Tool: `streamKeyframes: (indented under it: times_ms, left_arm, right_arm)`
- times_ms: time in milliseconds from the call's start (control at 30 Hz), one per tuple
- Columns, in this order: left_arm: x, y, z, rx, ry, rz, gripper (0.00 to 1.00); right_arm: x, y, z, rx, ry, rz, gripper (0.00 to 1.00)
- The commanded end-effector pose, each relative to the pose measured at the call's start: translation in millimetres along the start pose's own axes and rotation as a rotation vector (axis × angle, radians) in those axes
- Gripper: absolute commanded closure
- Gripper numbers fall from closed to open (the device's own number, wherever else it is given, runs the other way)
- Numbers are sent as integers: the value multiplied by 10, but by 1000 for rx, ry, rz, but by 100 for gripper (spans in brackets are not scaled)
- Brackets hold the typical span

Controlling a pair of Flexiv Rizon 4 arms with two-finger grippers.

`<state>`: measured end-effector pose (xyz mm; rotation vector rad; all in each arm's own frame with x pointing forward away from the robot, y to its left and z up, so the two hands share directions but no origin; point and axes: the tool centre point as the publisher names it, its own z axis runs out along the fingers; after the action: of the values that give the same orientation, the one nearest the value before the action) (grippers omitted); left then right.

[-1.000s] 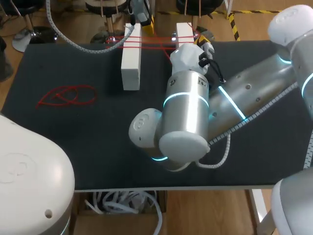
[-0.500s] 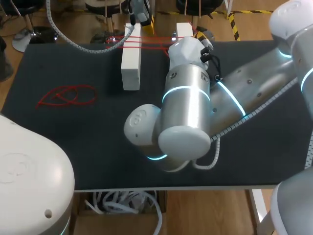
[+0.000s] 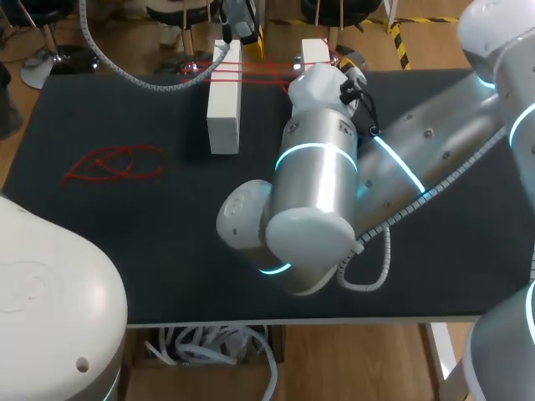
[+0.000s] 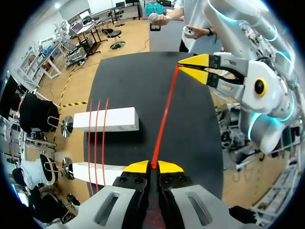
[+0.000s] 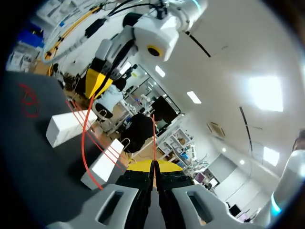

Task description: Grab the tape and strap the tape.

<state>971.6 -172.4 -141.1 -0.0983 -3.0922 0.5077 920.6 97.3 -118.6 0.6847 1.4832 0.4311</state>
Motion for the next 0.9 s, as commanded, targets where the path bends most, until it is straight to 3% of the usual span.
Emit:
streamKeyframes:
  times_ms: [33,267,433,733,900]
  left_arm:
    - [-1,-6,-9,-4,1,-2,100]
    - [-1,-6,-9,-4,1,-2,100]
    - [-1,-6,-9,-4,1,-2,100]
    - [-1,-6,-9,-4,1,-2,100]
    - [-1,-6,-9,-4,1,-2,100]
  right_arm:
    - [63,179,-15,25,-11,-88,100]
    - [119,282,-59,-48,-44,-239,100]
    - [155,309,-2,-24,-67,-356,100]
    - [213,356,51,17,-64,-451,100]
    - [261,404,94,57,-108,-531,100]
